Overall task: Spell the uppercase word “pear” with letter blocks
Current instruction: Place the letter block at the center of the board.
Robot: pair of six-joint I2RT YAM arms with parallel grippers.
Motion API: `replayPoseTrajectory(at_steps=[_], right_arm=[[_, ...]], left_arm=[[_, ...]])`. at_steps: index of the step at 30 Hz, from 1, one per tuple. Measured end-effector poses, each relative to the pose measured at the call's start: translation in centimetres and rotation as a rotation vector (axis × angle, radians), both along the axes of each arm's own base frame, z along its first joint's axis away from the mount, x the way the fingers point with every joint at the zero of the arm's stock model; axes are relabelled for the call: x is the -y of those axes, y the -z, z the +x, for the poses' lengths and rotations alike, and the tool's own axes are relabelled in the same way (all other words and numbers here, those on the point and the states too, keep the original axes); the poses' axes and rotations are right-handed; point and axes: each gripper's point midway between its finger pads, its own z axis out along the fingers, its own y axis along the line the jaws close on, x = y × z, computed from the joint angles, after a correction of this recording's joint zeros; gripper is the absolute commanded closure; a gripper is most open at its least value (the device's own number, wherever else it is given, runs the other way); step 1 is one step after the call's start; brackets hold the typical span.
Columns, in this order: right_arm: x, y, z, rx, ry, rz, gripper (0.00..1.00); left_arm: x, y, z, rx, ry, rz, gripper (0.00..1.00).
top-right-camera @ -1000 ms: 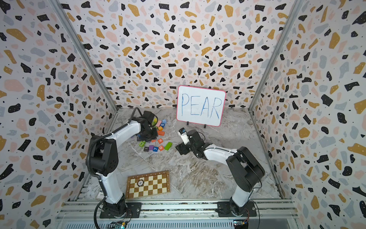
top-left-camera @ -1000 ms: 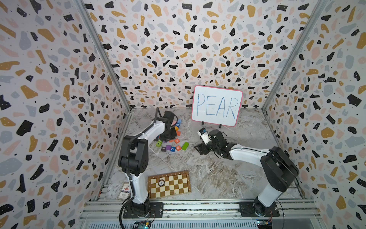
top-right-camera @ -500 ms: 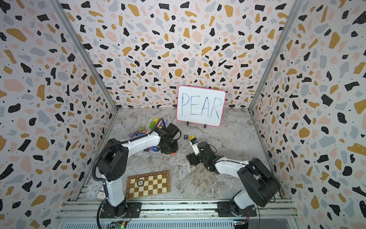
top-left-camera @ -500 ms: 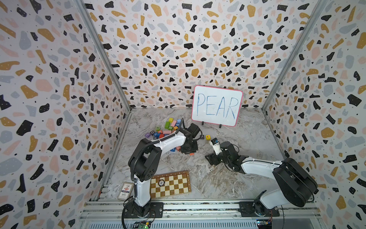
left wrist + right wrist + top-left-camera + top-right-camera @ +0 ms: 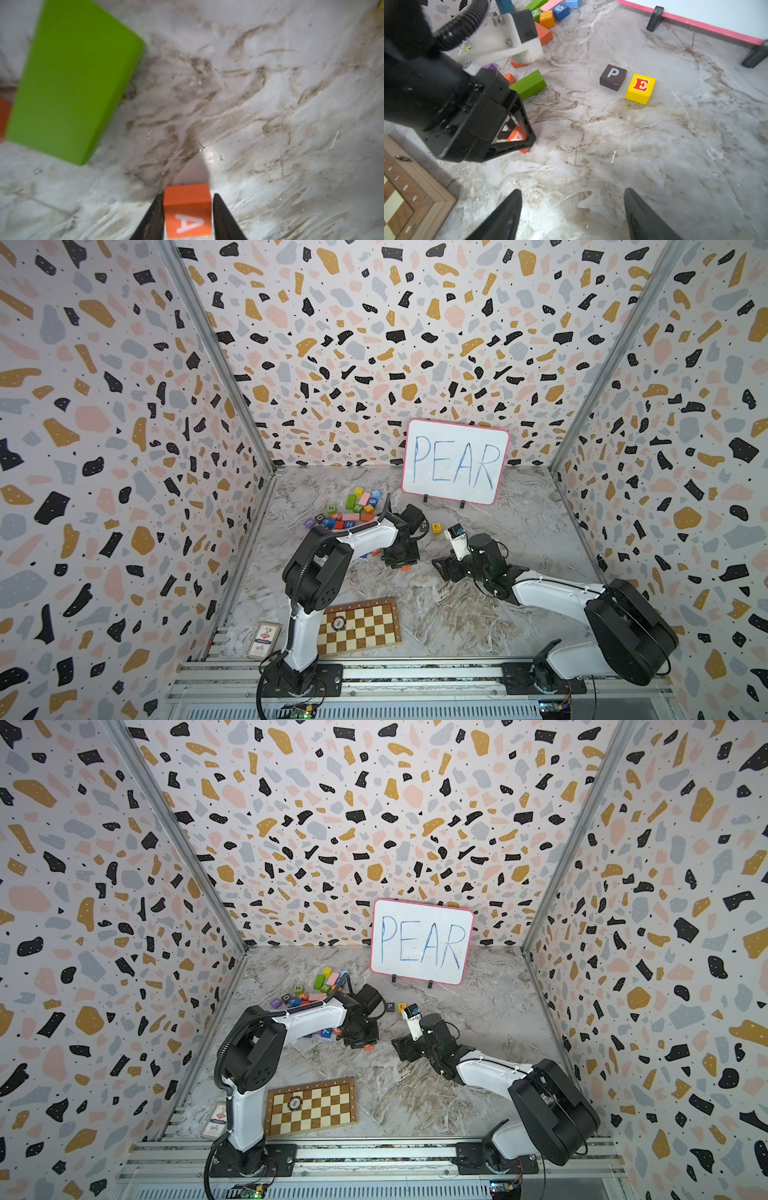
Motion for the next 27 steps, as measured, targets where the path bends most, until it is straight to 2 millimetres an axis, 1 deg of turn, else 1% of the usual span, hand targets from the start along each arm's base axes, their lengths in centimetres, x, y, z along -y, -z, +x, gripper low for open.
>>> replayPoseTrajectory(at_steps=[3, 7, 10, 13, 18, 24, 27], right_arm=[[0.3, -0.2, -0.1, -0.002, 0.005, -0.002, 0.21], [0.8, -1.6, 0.3, 0.027, 0.022, 0.018, 0.21], [1.1, -2.1, 0.6, 0.040, 0.033, 0.028, 0.21], [1.6, -1.8, 0.5, 0.034, 0.043, 0.025, 0.21], [2.4, -0.5, 0.1, -0.004, 0.062, 0.024, 0.21], [3.0, -0.6, 0.5, -0.017, 0.086, 0.049, 0.21], [3.1, -0.5, 0.5, -0.021, 0.091, 0.052, 0.21]], left_arm=[[0.4, 0.0, -0.2, -0.005, 0.007, -0.012, 0.52], [1.1, -0.1, -0.6, -0.013, 0.021, -0.035, 0.52], [1.7, -0.2, -0.8, -0.019, 0.025, -0.058, 0.49], [2.2, -0.3, -1.1, -0.027, 0.026, -0.078, 0.46], [3.4, -0.5, -1.3, -0.029, 0.041, -0.118, 0.33], [4.1, -0.8, -1.8, -0.040, 0.082, -0.154, 0.20], [4.0, -1.0, -1.8, -0.024, 0.130, -0.152, 0.17]])
